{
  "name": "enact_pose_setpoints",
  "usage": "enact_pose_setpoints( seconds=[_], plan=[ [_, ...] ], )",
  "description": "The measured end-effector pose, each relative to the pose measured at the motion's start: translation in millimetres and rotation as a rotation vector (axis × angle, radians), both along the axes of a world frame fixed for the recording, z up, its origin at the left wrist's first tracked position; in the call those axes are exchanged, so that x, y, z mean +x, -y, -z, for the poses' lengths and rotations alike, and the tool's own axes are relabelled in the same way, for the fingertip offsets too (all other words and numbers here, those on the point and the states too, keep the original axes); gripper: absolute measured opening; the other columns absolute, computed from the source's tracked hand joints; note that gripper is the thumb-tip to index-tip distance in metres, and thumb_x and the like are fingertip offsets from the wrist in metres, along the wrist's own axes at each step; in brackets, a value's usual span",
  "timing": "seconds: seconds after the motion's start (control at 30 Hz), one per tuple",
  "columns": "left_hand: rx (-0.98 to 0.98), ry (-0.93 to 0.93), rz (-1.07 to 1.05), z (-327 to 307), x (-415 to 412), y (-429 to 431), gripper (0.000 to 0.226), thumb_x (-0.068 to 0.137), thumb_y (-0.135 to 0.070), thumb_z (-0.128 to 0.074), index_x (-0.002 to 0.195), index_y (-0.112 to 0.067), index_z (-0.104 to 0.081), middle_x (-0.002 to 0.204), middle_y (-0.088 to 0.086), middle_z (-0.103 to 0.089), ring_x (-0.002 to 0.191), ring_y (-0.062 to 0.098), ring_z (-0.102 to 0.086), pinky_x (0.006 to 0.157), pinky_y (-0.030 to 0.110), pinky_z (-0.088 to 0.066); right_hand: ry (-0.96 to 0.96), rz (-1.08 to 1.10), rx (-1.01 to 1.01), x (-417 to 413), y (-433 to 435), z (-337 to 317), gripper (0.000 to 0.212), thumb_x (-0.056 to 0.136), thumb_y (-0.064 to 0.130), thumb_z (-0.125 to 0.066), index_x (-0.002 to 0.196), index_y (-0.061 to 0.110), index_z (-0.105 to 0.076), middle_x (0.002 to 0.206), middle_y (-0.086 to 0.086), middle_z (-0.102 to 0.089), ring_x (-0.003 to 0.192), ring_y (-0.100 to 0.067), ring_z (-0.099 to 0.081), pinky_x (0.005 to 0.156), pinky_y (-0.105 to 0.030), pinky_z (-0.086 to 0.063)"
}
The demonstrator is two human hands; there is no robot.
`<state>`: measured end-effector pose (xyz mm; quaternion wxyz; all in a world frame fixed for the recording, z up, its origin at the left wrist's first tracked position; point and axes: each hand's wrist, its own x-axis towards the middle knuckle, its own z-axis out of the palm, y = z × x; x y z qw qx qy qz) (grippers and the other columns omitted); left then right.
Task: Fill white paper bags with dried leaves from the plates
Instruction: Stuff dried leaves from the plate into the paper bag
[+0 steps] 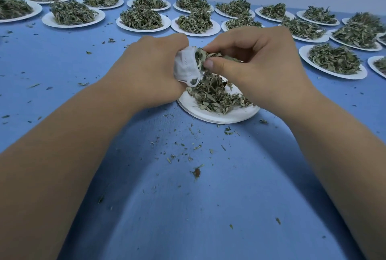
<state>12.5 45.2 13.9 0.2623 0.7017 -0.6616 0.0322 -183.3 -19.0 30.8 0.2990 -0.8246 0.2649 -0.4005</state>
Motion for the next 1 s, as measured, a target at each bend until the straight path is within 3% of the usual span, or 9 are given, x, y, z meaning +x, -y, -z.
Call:
enact_pose_setpoints(
  seconds=[0.13,0.3,0.37,0.5,0.57,0.67,0.8,0.9,1.0],
  plan=[
    [-0.052,-0.079,0.042,1.3,-3.2,1.2,0.02,0.073,-0.022,-0.065,0.083,-0.023,-0.047,0.068,-0.001,-0.05,0.062,0.014,-0.046,0.052,0.035,-0.035,-0.037,-0.084,0.061,-1.9,-0.3,-0.2,0.018,0.083,0.008,-0.083,0.097,0.019,-0.08,0.085,0.004,-0.077,0.078,-0.008,-0.073,0.075,-0.023,-0.056],
    [-0.024,-0.114,0.109,5.1,-8.6,1.1,0.022,0.075,-0.018,-0.07,0.078,-0.024,-0.049,0.064,-0.005,-0.049,0.059,0.008,-0.047,0.051,0.028,-0.033,-0.07,-0.064,0.019,0.3,-2.9,2.0,0.02,0.081,0.007,-0.082,0.094,0.021,-0.077,0.086,0.015,-0.076,0.079,0.002,-0.072,0.074,-0.014,-0.052],
    [-0.035,-0.119,0.134,4.5,-11.4,0.6,0.026,0.073,-0.02,-0.069,0.072,-0.029,-0.045,0.061,-0.007,-0.048,0.058,0.002,-0.047,0.047,0.019,-0.028,-0.057,-0.031,0.026,1.5,-2.9,2.3,0.014,0.08,0.009,-0.082,0.088,0.016,-0.073,0.08,0.008,-0.077,0.07,-0.001,-0.07,0.066,-0.015,-0.048],
    [-0.004,-0.069,0.167,3.0,-19.7,0.1,0.018,0.069,-0.025,-0.06,0.071,-0.027,-0.043,0.06,-0.005,-0.047,0.058,0.006,-0.047,0.049,0.025,-0.031,-0.072,-0.023,0.022,4.3,-4.4,3.8,0.008,0.077,0.005,-0.079,0.077,0.012,-0.073,0.075,0.002,-0.075,0.067,-0.017,-0.069,0.063,-0.031,-0.054],
    [0.0,-0.059,0.161,3.0,-21.5,0.5,0.014,0.066,-0.029,-0.054,0.073,-0.025,-0.043,0.062,-0.004,-0.049,0.059,0.008,-0.047,0.051,0.03,-0.034,-0.104,-0.029,0.024,4.6,-4.6,4.1,0.008,0.077,0.006,-0.078,0.076,0.014,-0.076,0.076,0.003,-0.074,0.06,-0.009,-0.062,0.061,-0.028,-0.049],
    [-0.031,-0.058,0.144,4.0,-17.9,2.4,0.017,0.07,-0.03,-0.058,0.072,-0.026,-0.042,0.06,-0.006,-0.046,0.059,0.0,-0.047,0.048,0.018,-0.03,-0.09,-0.089,0.074,1.8,-2.1,1.9,0.009,0.079,0.003,-0.079,0.084,0.01,-0.08,0.087,0.004,-0.074,0.074,-0.009,-0.07,0.072,-0.027,-0.055],
    [-0.039,-0.041,0.108,7.3,-13.7,5.1,0.023,0.072,-0.018,-0.069,0.075,-0.022,-0.046,0.06,-0.004,-0.046,0.059,0.002,-0.047,0.048,0.023,-0.029,-0.104,-0.14,0.126,-3.8,1.7,-0.4,0.021,0.085,-0.005,-0.072,0.094,0.012,-0.08,0.09,0.005,-0.074,0.078,-0.008,-0.073,0.079,-0.024,-0.057],
    [-0.039,-0.034,0.127,7.4,-17.9,3.1,0.027,0.072,-0.015,-0.068,0.072,-0.024,-0.043,0.06,-0.004,-0.045,0.057,0.01,-0.044,0.049,0.032,-0.031,-0.084,-0.141,0.146,-3.6,0.6,0.2,0.027,0.086,-0.01,-0.071,0.093,0.016,-0.078,0.087,0.001,-0.078,0.08,-0.01,-0.076,0.078,-0.023,-0.059],
    [-0.04,-0.026,0.131,6.6,-19.8,2.1,0.028,0.073,-0.016,-0.067,0.071,-0.023,-0.04,0.061,-0.004,-0.045,0.059,0.013,-0.045,0.05,0.032,-0.031,-0.069,-0.117,0.085,-1.6,-1.8,-0.9,0.021,0.081,-0.008,-0.076,0.093,0.01,-0.078,0.083,0.005,-0.077,0.071,0.004,-0.071,0.068,-0.011,-0.053]
  ],
)
